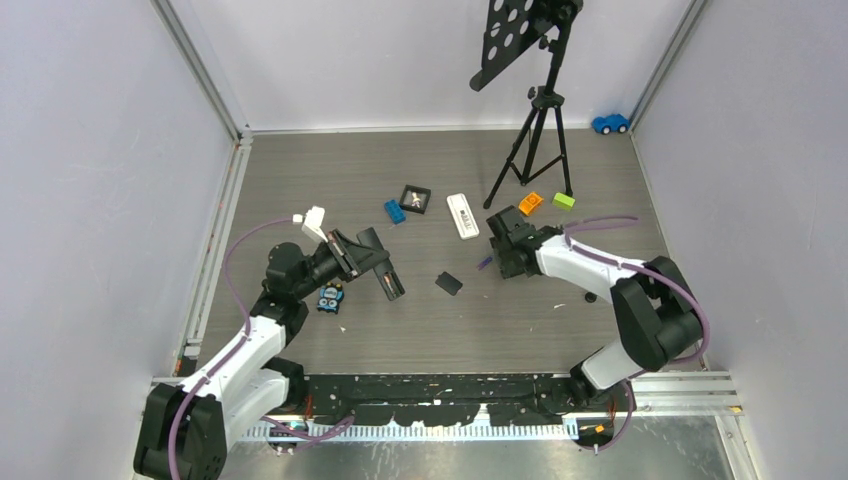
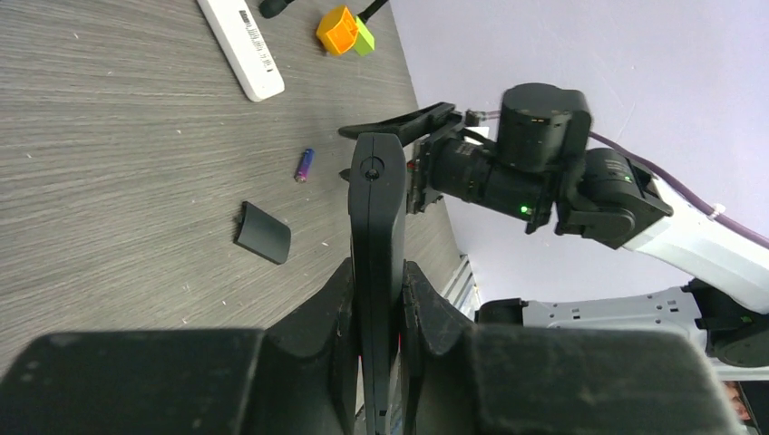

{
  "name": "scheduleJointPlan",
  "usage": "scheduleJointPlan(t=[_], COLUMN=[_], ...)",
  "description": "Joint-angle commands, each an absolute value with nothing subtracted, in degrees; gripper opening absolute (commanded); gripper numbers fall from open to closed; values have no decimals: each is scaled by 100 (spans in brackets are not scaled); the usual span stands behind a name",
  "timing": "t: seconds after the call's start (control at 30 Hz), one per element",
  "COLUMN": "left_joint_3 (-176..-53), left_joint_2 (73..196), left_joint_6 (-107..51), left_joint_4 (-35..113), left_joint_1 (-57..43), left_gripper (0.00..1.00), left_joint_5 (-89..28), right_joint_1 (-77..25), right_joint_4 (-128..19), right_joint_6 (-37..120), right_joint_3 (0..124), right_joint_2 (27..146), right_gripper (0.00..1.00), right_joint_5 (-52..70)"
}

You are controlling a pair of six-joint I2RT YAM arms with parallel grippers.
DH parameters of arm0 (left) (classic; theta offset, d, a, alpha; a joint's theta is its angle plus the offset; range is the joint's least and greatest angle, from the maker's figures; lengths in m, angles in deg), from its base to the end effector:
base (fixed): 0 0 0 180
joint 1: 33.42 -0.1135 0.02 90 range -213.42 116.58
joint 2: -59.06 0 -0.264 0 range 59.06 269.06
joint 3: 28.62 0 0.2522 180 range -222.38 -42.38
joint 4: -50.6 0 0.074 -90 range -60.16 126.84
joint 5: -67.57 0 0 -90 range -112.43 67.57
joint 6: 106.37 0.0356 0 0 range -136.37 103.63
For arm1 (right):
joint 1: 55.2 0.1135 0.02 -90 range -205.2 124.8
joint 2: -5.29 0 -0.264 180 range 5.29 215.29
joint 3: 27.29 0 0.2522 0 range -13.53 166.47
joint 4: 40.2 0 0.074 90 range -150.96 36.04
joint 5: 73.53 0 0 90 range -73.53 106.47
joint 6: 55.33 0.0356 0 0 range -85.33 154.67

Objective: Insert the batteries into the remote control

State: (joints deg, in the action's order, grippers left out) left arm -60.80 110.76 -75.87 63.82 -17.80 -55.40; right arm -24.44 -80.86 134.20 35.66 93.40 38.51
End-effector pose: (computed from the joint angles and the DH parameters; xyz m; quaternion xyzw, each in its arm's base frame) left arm 0.1848 -0.0718 0.2250 -0.0913 0.7333 -0.5576 0.3783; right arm 0.2504 0.1335 0.1725 0.5751 0.7695 0.1080 0.2560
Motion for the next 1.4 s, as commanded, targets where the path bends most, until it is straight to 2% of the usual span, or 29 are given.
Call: scheduleJointPlan(t=[0.0, 0.1, 0.2, 0.27, 0.4, 0.53, 0.67, 0.93, 1.37], left_joint_3=[-6119, -6143, -6189, -6219, -6295, -6385, -6448, -6602, -6831], left_joint_2=[10995, 11050, 11090, 11085, 11047, 11038, 11005, 11122, 11293], left_joint_6=[-7430, -7408, -7377, -7355, -7218, -7148, -7111, -6981, -6957], left_joint_4=[6421, 6405, 6347, 6281, 5996, 5728, 5523, 5268, 5293], left_joint_1=[-1813, -1813, -1813, -1813, -1813, -1813, -1813, -1813, -1813], left_gripper=[0, 0, 0, 0, 0, 0, 0, 0, 0], left_joint_5=[-5447, -5442, -5407, -5394, -5355, -5370, -5400, -5444, -5610], right_joint_1=[-2453, -2461, -2468, -2490, -2504, -2513, -2536, -2540, -2644], right_joint_4=[-8017, -7353, -6279, -5641, -5847, -6424, -6776, -7280, -7469], right_joint_6=[13141, 11971, 9418, 7135, 4443, 2736, 991, 229, -96], right_joint_3=[3647, 3542, 3569, 3604, 3813, 4050, 4059, 4844, 5341], right_joint_2=[8622, 8231, 8143, 8234, 8501, 8814, 9217, 10533, 11168], right_gripper=[58, 58, 58, 58, 59, 59, 58, 55, 56], right_joint_5=[4532, 4637, 4436, 3735, 2700, 1280, 449, 682, 605])
